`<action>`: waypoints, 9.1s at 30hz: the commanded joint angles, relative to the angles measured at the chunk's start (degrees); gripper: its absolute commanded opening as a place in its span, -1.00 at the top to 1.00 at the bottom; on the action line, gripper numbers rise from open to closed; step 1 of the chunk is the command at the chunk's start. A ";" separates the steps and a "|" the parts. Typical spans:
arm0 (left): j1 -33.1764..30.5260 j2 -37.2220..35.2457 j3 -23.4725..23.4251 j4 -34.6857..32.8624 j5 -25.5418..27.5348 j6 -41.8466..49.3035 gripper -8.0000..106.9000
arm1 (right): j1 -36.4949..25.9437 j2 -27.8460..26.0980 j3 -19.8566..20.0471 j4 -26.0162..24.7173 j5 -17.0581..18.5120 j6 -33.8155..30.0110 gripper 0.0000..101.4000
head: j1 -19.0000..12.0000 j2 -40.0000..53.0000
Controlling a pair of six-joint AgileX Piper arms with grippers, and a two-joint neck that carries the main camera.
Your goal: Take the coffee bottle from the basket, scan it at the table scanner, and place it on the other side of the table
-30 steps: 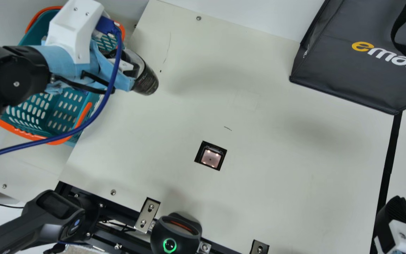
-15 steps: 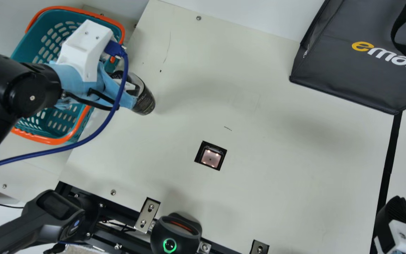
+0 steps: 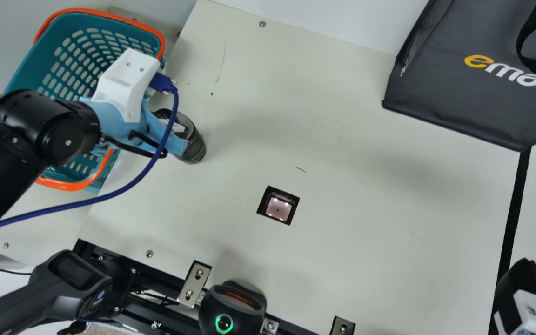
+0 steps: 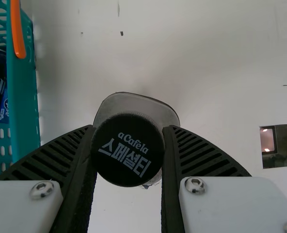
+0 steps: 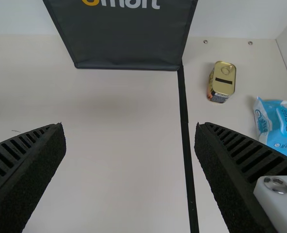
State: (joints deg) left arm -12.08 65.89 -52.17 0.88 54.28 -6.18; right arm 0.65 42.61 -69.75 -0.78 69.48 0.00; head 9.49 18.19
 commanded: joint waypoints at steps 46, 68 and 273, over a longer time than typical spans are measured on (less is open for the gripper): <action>5.17 -16.75 -1.03 -7.79 -5.31 4.67 -0.71 | 0.00 0.00 0.00 0.00 0.00 0.00 -0.87 | -1.57 0.23; 10.23 -20.91 0.35 -12.91 -2.36 11.13 -0.71 | 0.00 0.00 0.00 0.00 0.00 0.00 -0.87 | -1.57 -19.77; -44.51 -5.30 0.40 -3.04 -9.55 -1.08 1.00 | 0.00 0.00 0.00 0.00 0.06 0.00 -0.87 | -1.57 -19.77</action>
State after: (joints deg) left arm -57.05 60.57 -51.73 0.00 44.77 -11.71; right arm 0.65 42.61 -69.75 -0.78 69.53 0.00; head 9.49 -1.58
